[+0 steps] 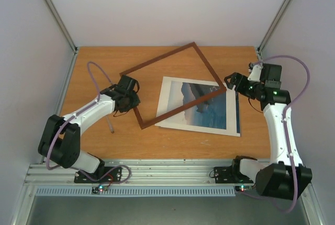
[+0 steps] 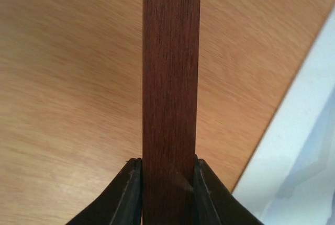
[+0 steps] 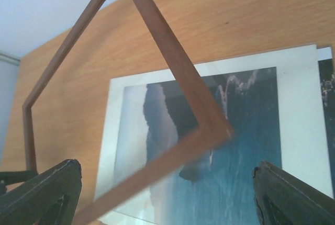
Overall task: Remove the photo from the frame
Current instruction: Place the photo frame item at the center of the board.
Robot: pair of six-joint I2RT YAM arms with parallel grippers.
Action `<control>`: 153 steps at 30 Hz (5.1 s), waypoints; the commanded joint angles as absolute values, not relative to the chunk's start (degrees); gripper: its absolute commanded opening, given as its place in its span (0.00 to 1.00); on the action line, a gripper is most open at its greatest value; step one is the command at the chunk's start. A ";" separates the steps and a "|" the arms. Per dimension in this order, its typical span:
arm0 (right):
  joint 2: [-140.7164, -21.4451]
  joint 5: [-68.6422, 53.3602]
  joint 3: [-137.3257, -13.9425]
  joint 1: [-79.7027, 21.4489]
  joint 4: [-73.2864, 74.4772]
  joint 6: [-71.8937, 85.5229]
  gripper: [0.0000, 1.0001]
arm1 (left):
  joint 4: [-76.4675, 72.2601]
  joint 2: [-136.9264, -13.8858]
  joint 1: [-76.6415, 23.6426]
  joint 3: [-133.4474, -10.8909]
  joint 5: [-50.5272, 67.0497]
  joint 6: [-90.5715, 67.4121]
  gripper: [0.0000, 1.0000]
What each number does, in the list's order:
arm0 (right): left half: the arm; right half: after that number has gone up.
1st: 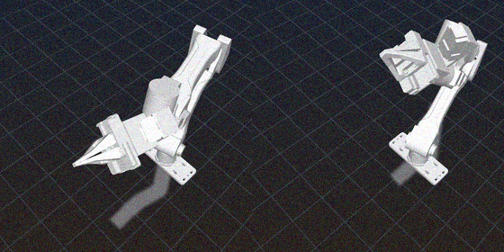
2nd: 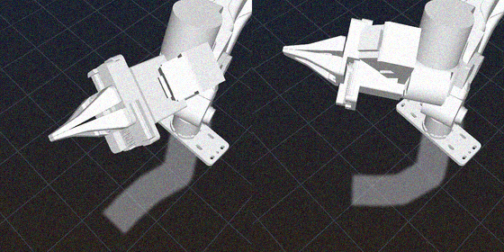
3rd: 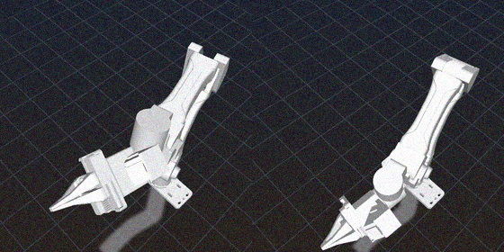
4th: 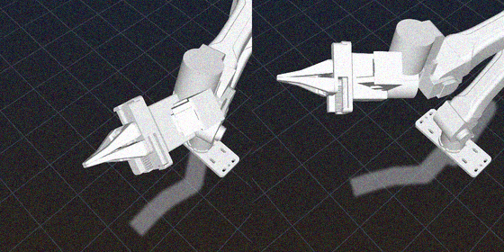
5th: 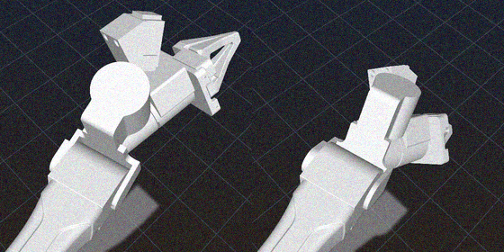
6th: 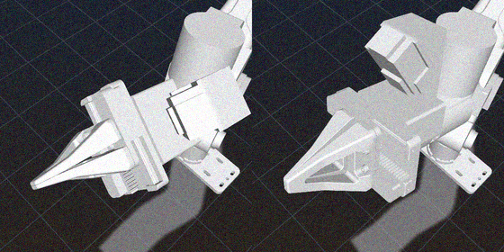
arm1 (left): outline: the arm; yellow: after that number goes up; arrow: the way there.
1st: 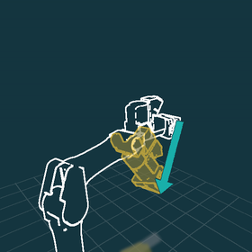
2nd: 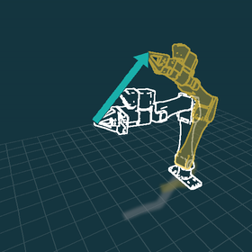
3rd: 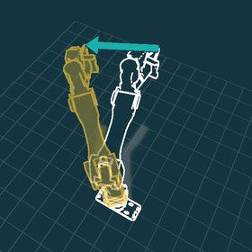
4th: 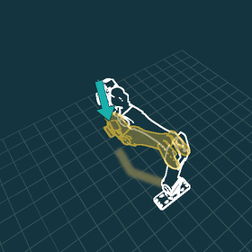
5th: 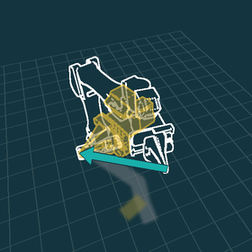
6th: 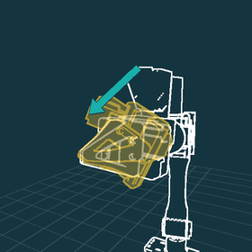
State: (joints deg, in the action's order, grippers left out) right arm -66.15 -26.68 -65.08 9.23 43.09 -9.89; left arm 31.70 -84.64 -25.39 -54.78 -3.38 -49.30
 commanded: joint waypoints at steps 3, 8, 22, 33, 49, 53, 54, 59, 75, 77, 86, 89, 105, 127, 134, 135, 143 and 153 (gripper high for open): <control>-58.92 -30.60 -59.60 8.15 40.37 -7.54 0.90 | 28.97 -80.38 -18.95 -51.41 -5.55 -60.41 0.01; -55.05 -29.56 -54.78 7.91 38.97 -7.21 0.90 | 30.89 -76.97 -14.11 -48.15 -7.79 -64.36 0.00; -52.85 -22.03 -52.13 0.04 40.00 -9.52 0.91 | 33.12 -79.20 -6.28 -46.71 -11.99 -75.90 0.01; -52.13 -20.34 -51.68 -2.60 40.25 -9.98 0.91 | 31.95 -82.08 -2.10 -48.19 -14.37 -77.66 0.00; -53.18 -20.90 -51.33 -2.82 39.68 -9.93 0.92 | 25.76 -91.52 -1.32 -53.61 -8.39 -74.71 0.00; -53.34 -21.26 -51.25 -2.81 39.55 -9.93 0.92 | 24.45 -93.29 -1.32 -54.00 -7.52 -72.55 0.00; -53.39 -21.26 -51.21 -2.81 39.48 -9.93 0.92 | 23.93 -93.83 -1.32 -54.28 -7.01 -71.86 0.01; -53.79 -21.53 -51.25 -2.82 39.61 -10.02 0.92 | 24.28 -96.83 -1.32 -56.70 -5.73 -68.01 0.00; -54.76 -22.53 -51.37 -2.81 39.61 -10.33 0.92 | 25.78 -92.47 -1.32 -50.94 -6.46 -67.69 0.05; -54.84 -22.86 -51.43 -2.81 39.51 -10.28 0.92 | 24.91 -90.28 -1.32 -48.96 -6.75 -67.46 0.05; -54.50 -23.56 -51.35 -2.82 39.54 -10.37 0.92 | 24.90 -83.94 -1.32 -42.83 -5.63 -66.68 0.05; -54.50 -23.85 -51.36 -2.82 39.63 -10.37 0.92 | 26.21 -82.43 -1.32 -41.44 -6.11 -66.75 0.05; -54.59 -24.52 -51.16 -2.83 39.29 -10.37 0.92 | 30.83 -74.10 -1.23 -41.01 -12.45 -67.59 0.07; -55.89 -25.27 -51.08 -2.81 38.97 -10.45 0.92 | 24.19 -82.62 -1.19 -42.30 -9.26 -69.39 0.40; -56.55 -23.32 -51.69 -2.82 40.49 -10.55 0.92 | 23.24 -79.70 -1.23 -40.11 -6.23 -68.07 0.65; -56.78 -22.83 -51.96 -2.81 40.92 -10.55 0.92 | 23.28 -79.09 -1.23 -40.19 -5.49 -67.07 0.67; -57.06 -17.69 -52.80 -2.82 43.42 -9.75 0.92 | 27.00 -70.76 -1.93 -41.96 -1.23 -55.40 0.77; -57.75 -8.41 -49.03 -1.86 45.00 -5.90 0.95 | 31.68 -63.50 -17.53 -44.48 -2.24 -44.21 0.87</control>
State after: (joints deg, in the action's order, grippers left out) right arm -58.04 -13.30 -50.81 -2.37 43.48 -8.29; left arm 30.13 -65.30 -12.03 -43.00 -2.28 -50.26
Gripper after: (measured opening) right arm 0.945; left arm 0.866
